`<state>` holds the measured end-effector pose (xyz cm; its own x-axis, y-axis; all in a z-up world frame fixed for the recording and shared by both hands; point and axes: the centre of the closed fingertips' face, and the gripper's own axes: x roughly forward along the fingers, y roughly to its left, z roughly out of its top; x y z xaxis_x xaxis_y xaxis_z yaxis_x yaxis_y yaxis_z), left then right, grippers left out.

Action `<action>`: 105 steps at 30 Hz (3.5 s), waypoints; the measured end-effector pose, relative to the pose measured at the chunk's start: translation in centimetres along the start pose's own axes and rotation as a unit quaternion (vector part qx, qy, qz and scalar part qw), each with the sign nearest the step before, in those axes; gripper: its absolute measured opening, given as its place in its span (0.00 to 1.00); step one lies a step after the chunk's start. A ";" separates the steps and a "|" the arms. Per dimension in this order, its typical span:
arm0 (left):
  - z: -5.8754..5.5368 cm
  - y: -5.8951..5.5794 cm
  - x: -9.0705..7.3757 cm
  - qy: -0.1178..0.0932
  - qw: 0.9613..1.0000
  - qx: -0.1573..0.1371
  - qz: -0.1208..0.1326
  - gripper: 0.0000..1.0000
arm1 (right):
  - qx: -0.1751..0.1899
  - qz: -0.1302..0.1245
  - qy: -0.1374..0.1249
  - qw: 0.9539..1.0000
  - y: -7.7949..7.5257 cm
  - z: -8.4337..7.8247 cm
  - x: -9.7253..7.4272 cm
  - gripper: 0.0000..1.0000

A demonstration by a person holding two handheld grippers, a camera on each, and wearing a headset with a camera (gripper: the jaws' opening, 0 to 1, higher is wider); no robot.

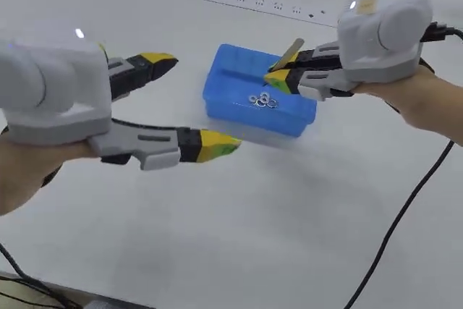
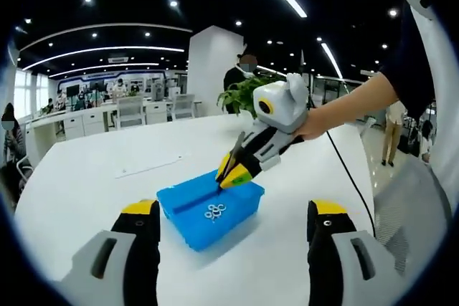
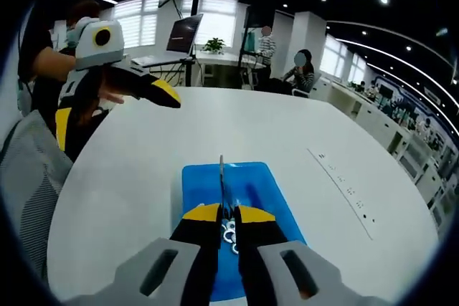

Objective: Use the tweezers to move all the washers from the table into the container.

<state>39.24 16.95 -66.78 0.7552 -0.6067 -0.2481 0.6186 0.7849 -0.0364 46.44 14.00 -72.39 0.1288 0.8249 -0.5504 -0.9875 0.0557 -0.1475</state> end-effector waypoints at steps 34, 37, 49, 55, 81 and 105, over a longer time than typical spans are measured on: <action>4.1 -2.6 6.4 0.035 0.950 0.243 -0.192 0.05 | -0.069 0.017 0.000 0.997 1.5 1.5 -0.8 0.08; 4.4 -2.4 6.0 0.029 0.950 0.242 -0.196 0.05 | -0.075 0.022 -0.009 0.997 2.1 2.1 -1.2 0.08; 6.4 -3.6 2.6 -0.036 0.956 0.182 -0.226 0.05 | -0.071 0.031 -0.047 0.996 4.3 4.2 -4.6 0.08; 6.0 -4.1 1.6 -0.037 0.958 0.162 -0.236 0.06 | -0.079 0.035 -0.041 0.995 5.7 4.5 -5.3 0.08; -1.0 -5.9 1.0 0.076 0.935 0.226 -0.262 0.06 | -0.127 0.076 0.041 0.988 8.7 1.1 -5.0 0.08; -13.1 -5.6 5.1 0.248 0.909 0.221 -0.253 0.07 | -0.097 0.108 0.133 0.980 10.1 -8.4 -0.3 0.09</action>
<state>36.78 11.14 -80.54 0.2269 -0.6584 -0.7176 0.9688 0.2278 0.0973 37.15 9.57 -80.58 -0.0371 0.6278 -0.7775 -0.9615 -0.2343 -0.1433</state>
